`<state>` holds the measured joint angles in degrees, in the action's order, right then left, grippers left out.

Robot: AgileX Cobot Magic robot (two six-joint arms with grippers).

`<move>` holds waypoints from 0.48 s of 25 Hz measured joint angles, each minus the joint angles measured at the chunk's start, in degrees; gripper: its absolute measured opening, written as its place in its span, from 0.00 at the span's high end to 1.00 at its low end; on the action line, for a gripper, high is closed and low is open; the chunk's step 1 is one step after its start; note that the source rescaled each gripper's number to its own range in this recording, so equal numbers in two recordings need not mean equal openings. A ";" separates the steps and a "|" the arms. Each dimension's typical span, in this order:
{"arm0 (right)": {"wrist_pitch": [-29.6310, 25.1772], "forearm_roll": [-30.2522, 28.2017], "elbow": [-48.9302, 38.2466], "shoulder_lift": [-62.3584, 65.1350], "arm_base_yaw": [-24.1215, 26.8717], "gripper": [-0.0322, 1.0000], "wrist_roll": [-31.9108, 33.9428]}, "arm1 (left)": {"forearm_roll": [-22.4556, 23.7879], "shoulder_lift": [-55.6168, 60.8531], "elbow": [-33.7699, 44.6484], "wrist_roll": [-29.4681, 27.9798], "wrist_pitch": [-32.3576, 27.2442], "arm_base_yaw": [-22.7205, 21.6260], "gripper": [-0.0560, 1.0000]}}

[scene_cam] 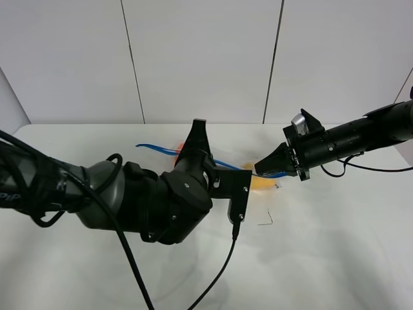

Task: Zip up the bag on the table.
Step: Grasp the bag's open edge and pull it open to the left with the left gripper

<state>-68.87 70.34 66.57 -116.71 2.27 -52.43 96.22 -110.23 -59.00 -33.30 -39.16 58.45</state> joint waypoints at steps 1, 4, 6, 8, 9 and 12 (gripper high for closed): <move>-0.06 -0.05 0.00 0.00 0.00 0.97 0.00 | 0.05 0.33 0.45 0.02 0.00 -0.59 0.95; -0.06 -0.05 0.00 0.00 0.00 0.97 0.00 | 0.16 1.02 2.43 0.07 0.06 -2.34 0.95; -0.06 -0.11 0.00 0.00 0.00 0.97 0.00 | 0.22 1.43 3.84 0.07 0.06 -3.55 0.95; -0.06 -0.22 0.00 0.00 0.00 0.97 0.00 | 0.26 1.71 4.94 0.07 0.06 -4.57 0.95; -0.06 -0.28 0.00 0.00 0.00 0.97 0.00 | 0.26 1.77 5.45 0.07 0.06 -5.14 0.95; -0.06 -0.33 0.00 0.00 0.00 0.97 0.00 | 0.26 1.82 6.25 0.07 0.05 -6.51 0.95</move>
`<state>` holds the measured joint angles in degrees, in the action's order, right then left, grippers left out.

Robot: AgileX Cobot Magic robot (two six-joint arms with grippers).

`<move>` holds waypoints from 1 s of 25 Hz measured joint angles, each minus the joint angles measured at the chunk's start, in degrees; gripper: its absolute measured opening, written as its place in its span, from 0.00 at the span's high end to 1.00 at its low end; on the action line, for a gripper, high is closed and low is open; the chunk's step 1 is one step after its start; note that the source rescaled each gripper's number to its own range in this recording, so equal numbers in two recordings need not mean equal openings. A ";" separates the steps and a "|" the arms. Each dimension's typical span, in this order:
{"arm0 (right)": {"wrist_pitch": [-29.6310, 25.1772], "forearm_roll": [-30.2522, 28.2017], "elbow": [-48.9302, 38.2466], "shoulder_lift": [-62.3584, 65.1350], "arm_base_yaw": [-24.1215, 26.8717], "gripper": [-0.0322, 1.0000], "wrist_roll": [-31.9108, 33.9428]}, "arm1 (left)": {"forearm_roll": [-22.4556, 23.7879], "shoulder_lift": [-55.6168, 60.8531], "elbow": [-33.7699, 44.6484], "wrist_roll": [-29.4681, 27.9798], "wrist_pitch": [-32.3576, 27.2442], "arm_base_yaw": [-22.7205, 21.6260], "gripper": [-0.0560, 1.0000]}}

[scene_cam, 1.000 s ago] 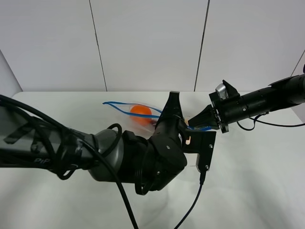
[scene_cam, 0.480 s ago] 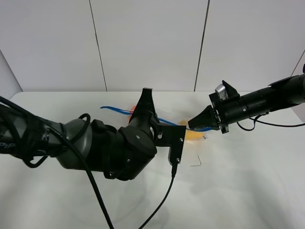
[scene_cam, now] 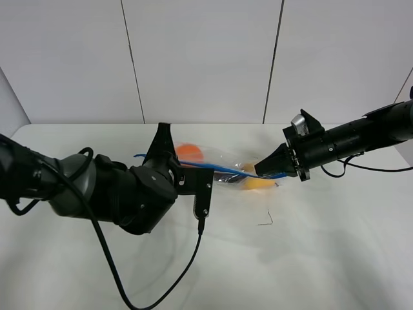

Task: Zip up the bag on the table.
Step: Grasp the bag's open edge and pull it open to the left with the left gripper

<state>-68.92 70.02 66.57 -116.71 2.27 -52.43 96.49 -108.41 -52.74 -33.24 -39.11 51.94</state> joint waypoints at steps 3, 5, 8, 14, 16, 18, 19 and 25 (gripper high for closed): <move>0.00 0.00 0.00 0.00 0.00 0.97 -0.05 | 0.00 0.02 0.07 0.00 0.00 -0.94 0.95; 0.00 0.00 0.00 0.00 0.00 0.97 -0.05 | 0.00 0.02 0.07 0.00 0.07 -1.40 0.95; 0.00 0.00 0.00 0.00 0.00 0.97 -0.05 | 0.00 0.02 0.07 0.00 0.41 -2.19 0.95; 0.00 0.00 0.00 0.00 0.00 0.97 -0.10 | 0.00 0.02 0.07 0.00 0.97 -4.62 0.95; 0.00 0.00 0.00 0.00 0.00 0.97 -0.10 | 0.00 0.02 0.07 0.00 0.91 -5.75 0.95; 0.00 0.00 0.00 0.00 0.00 0.97 -0.15 | -0.05 0.02 0.18 0.00 0.88 -6.56 0.95; 0.00 0.00 0.00 0.00 0.00 0.97 -0.15 | -0.12 0.02 0.18 0.00 0.88 -6.88 0.95; 0.00 0.00 0.00 0.00 0.00 0.97 -0.15 | -0.12 0.02 0.18 0.00 1.00 -8.08 0.95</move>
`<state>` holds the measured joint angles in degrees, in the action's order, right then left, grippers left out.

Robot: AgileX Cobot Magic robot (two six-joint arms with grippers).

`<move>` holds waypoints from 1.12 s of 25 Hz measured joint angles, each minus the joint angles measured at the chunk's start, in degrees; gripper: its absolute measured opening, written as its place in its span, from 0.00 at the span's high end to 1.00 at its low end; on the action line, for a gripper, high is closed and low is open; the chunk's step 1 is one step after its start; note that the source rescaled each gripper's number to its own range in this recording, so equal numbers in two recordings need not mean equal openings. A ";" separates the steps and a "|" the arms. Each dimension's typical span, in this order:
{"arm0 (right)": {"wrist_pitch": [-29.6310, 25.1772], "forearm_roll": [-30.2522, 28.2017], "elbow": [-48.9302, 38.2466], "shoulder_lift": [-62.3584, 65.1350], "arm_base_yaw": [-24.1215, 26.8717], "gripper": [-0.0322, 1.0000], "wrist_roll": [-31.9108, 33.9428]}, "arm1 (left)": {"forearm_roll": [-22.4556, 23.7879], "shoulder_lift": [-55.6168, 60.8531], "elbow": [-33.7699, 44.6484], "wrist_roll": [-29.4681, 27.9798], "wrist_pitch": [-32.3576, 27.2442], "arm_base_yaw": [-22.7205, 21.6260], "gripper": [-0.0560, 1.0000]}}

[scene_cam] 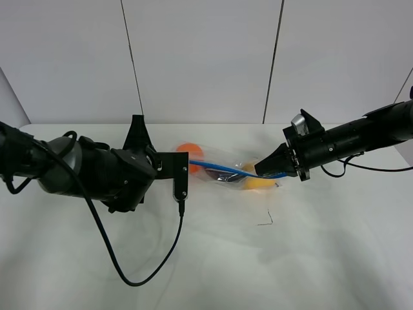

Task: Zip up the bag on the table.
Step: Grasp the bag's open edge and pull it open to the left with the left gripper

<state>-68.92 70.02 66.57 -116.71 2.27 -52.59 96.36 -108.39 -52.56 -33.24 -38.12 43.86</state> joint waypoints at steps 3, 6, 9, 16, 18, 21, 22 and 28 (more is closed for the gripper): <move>0.00 0.00 0.00 0.00 0.00 0.97 0.00 | 0.00 0.00 0.00 0.00 0.18 -0.60 0.95; 0.00 0.00 0.00 0.00 0.00 0.97 0.00 | -0.05 0.00 0.06 0.00 0.06 -1.30 0.95; 0.06 0.04 0.00 0.00 0.00 0.97 0.00 | 0.01 0.00 0.10 0.00 0.45 -1.72 0.95; 0.06 0.18 0.00 0.00 0.00 0.97 0.00 | 0.06 0.00 0.13 0.00 0.82 -1.87 0.95; 0.06 0.18 0.00 0.00 0.00 0.97 0.00 | 0.06 0.00 0.17 -0.61 0.83 -1.87 0.94; 0.00 -0.55 0.00 0.00 0.00 0.97 -0.04 | -0.23 0.00 0.17 -2.06 0.26 -2.11 0.82; 0.00 -0.64 0.00 0.00 0.00 0.97 -0.04 | -0.27 0.00 0.17 -2.44 0.26 -2.33 0.75; 0.00 -0.83 0.00 0.00 0.00 0.97 -0.04 | -0.30 0.00 0.17 -5.56 0.47 -2.55 0.35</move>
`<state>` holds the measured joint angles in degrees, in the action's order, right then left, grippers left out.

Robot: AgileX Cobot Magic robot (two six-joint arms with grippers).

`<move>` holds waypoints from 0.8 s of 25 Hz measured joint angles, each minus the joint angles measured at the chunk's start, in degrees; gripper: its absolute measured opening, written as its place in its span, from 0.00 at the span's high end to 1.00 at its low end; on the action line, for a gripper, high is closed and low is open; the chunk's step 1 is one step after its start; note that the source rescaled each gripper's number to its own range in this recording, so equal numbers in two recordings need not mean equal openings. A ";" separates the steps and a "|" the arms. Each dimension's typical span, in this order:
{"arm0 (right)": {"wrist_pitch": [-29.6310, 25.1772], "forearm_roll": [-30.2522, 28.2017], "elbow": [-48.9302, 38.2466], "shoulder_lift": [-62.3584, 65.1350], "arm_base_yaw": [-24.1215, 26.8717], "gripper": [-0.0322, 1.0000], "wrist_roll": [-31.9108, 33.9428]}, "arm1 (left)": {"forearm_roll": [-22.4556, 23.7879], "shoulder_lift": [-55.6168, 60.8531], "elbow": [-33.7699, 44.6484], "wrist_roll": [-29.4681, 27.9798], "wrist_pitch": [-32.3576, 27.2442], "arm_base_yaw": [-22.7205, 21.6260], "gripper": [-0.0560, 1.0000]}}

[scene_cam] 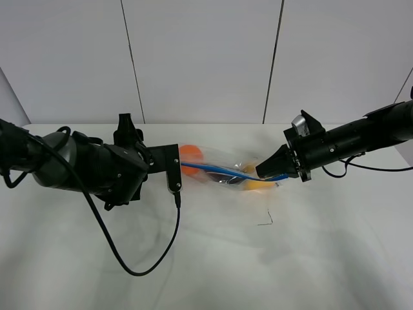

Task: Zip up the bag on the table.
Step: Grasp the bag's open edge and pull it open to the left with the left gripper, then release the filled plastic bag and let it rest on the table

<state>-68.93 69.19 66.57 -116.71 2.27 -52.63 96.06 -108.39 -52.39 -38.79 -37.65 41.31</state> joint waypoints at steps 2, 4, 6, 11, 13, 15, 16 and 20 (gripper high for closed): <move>0.00 0.00 0.00 0.00 0.00 0.97 0.00 | 0.00 0.00 0.00 -0.82 0.05 0.00 0.32; 0.00 0.00 0.00 0.00 0.00 0.97 0.00 | 0.00 0.00 0.00 -1.03 0.05 0.00 0.31; 0.00 -0.02 0.00 0.00 0.00 0.97 -0.02 | 0.00 0.00 0.00 -1.08 0.05 0.00 0.30; 0.00 -0.07 0.00 0.00 0.00 0.97 -0.07 | 0.00 0.00 0.00 -1.15 0.05 0.00 0.30; 0.00 -0.07 0.00 0.00 0.00 0.97 -0.12 | 0.00 0.00 0.00 -1.32 0.05 0.00 0.30; 0.00 -0.07 0.00 0.00 0.00 0.97 -0.16 | 0.00 0.00 0.00 -1.32 0.05 0.00 0.30; 0.00 -0.07 0.00 0.00 0.00 0.97 -0.16 | 0.00 0.00 0.00 -1.32 0.05 0.00 0.29; 0.00 -0.07 0.00 0.00 0.00 0.97 -0.16 | -0.50 0.00 0.00 -4.00 -0.25 0.00 0.23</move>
<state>-68.93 69.12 66.57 -116.71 2.27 -52.80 95.56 -108.39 -52.39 -42.79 -37.89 41.31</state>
